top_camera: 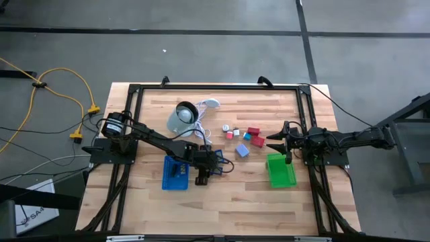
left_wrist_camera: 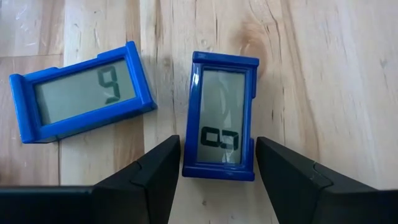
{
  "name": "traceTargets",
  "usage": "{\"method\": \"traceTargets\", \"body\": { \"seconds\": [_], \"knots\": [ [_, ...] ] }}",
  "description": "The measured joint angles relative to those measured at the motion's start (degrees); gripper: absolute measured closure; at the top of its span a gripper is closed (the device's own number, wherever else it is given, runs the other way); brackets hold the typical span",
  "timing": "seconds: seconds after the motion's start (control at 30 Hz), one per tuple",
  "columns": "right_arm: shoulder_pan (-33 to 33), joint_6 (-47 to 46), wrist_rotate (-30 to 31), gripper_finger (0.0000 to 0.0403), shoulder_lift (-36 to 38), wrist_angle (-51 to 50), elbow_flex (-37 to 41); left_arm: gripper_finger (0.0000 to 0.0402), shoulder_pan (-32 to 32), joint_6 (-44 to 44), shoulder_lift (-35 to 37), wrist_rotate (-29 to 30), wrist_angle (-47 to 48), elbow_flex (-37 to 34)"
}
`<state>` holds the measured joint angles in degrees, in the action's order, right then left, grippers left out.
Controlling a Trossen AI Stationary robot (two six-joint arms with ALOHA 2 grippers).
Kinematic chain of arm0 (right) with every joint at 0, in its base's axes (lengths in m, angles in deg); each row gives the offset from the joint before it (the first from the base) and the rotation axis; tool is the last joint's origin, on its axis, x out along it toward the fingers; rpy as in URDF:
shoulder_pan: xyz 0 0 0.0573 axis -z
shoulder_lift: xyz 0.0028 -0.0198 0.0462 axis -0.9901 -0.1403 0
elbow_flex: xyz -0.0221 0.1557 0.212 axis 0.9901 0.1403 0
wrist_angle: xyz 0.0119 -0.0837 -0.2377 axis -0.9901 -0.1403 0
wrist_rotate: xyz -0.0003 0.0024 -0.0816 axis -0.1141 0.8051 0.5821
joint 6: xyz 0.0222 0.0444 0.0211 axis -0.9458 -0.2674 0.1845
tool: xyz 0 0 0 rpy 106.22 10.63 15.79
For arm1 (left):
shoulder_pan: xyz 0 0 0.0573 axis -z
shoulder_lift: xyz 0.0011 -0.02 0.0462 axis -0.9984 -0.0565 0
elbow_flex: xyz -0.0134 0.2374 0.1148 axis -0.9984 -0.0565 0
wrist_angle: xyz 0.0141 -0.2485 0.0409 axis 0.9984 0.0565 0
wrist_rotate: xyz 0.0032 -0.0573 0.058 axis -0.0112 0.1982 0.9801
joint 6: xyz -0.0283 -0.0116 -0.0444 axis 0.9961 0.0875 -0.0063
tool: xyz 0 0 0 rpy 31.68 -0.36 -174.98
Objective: Pick & Place Office items
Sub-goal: Put the blue digital timer into the blue bin
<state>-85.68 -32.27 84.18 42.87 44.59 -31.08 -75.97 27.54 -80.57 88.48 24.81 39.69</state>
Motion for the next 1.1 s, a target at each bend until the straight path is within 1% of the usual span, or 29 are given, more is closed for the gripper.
{"method": "traceTargets", "body": {
  "seconds": [0.37, 0.7, 1.1],
  "knots": [
    [-0.01, 0.00, 0.00, 0.0250, 0.00, 0.00, 0.00, 0.0200, 0.00, -0.02, 0.00, -0.15, 0.00, 0.00],
    [0.00, -0.01, 0.01, 0.0250, 0.00, 0.00, 0.00, 0.0245, 0.00, 0.02, 0.00, -0.13, 0.02, 0.00],
    [-0.01, 0.01, 0.01, 0.0250, 0.00, 0.00, -0.01, 0.0243, 0.31, -2.53, -0.07, -0.43, -0.48, 0.00]
  ]
}}
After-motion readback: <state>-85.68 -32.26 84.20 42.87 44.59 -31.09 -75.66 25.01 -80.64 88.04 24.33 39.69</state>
